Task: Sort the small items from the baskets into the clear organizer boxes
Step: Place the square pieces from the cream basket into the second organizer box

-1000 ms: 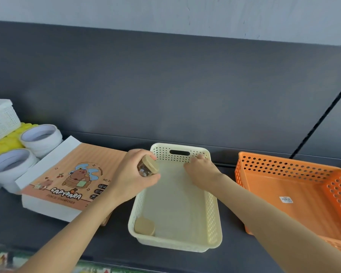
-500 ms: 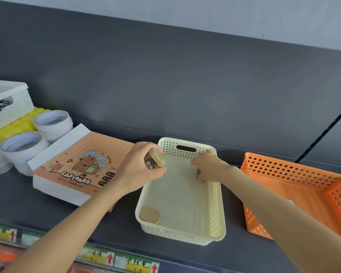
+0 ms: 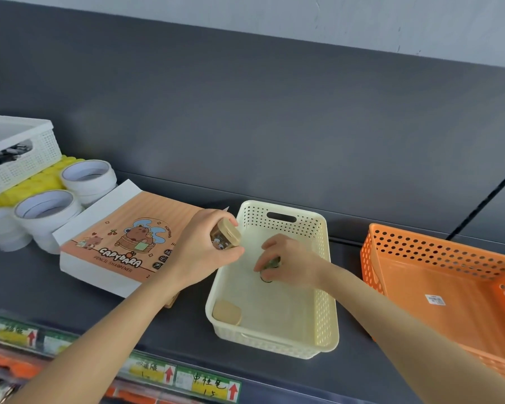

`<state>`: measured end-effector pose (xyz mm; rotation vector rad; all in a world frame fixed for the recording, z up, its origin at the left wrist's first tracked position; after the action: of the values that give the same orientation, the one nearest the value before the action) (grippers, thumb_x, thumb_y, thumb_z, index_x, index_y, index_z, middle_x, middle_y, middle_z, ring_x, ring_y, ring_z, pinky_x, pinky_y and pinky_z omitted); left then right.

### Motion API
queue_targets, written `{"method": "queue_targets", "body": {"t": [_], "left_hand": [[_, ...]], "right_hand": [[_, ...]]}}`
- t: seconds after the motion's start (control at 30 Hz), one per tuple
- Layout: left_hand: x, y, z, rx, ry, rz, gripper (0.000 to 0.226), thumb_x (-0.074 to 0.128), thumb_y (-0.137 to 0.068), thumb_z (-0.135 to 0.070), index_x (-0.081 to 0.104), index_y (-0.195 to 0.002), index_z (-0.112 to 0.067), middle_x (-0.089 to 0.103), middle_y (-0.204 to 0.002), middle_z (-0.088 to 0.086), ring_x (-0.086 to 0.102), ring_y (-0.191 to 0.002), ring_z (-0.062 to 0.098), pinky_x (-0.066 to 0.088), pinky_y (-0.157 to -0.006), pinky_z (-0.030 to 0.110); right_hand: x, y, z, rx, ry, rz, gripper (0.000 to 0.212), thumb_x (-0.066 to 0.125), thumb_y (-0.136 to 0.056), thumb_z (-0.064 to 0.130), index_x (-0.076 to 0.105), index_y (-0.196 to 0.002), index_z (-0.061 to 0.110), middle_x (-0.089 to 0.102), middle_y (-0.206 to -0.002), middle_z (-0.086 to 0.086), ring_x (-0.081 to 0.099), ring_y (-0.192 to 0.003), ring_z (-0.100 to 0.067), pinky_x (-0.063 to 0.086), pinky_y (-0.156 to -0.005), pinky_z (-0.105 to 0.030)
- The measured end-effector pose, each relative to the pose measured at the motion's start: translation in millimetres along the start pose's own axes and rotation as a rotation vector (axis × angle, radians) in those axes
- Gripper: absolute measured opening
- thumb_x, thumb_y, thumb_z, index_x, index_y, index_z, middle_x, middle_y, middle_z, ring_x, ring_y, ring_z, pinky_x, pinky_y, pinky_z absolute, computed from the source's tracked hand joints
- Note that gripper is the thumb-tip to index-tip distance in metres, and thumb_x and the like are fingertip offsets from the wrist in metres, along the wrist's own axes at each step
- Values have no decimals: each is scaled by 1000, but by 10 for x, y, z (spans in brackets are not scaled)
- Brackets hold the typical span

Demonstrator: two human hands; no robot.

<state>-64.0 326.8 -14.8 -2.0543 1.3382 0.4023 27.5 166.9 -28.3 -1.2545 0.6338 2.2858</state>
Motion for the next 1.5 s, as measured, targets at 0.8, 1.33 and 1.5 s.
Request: {"method": "queue_targets", "body": {"t": [0.8, 1.33, 1.5], "left_hand": [[-44, 71, -13, -23, 11, -5, 37, 72, -66, -34, 58, -99, -25, 54, -104, -17, 47, -102, -3, 37, -72, 0], [-52, 1, -18, -7, 71, 10, 36, 76, -65, -31, 58, -96, -31, 55, -104, -16, 49, -100, -2, 39, -74, 9], [29, -78, -131, -9, 207, -2, 36, 73, -61, -31, 58, -94, -34, 57, -103, -12, 53, -92, -1, 43, -69, 7]], "right_hand": [[415, 13, 161, 83, -93, 167, 51, 61, -77, 61, 67, -108, 21, 58, -108, 4, 54, -97, -13, 49, -84, -29], [86, 117, 11, 198, -391, -196, 32, 79, -72, 27, 62, -98, 18, 56, -85, 4, 50, -65, -12, 47, -51, -24], [-123, 360, -9, 256, -681, -519, 18, 76, -77, 28, 62, -87, 23, 55, -74, 5, 46, -51, -4, 39, -45, -15]]}}
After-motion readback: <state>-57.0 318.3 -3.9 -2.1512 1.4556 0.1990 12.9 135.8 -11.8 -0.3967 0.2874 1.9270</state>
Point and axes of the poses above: each hand's wrist, its own y-axis away from the middle knuckle, its own x-axis out of the palm, z = x × y, the point moved 3 cm from there along -y, towards the middle knuckle
